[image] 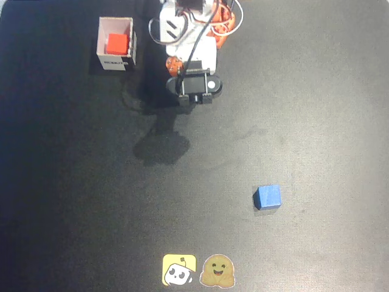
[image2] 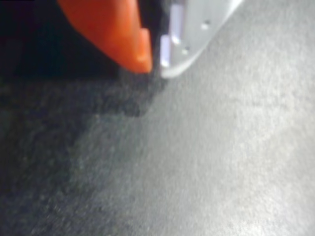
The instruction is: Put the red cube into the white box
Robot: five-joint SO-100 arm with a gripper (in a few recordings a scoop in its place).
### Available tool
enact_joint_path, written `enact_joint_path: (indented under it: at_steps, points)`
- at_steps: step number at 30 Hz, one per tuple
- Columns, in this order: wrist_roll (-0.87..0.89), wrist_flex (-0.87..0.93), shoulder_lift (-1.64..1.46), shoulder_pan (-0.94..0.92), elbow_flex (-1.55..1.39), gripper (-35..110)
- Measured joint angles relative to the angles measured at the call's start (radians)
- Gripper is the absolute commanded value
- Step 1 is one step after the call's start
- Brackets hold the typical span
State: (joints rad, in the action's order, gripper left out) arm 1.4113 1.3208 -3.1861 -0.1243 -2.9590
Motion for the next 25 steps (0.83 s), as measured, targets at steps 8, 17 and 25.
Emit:
enact_joint_path:
  at_steps: [8, 17, 25]
  points:
    - [0.000, 0.000, -0.005, 0.021, 0.000, 0]
    - [0.000, 0.000, -0.005, 0.025, 0.000, 0]
    - [0.000, 0.000, -0.005, 0.025, 0.000, 0]
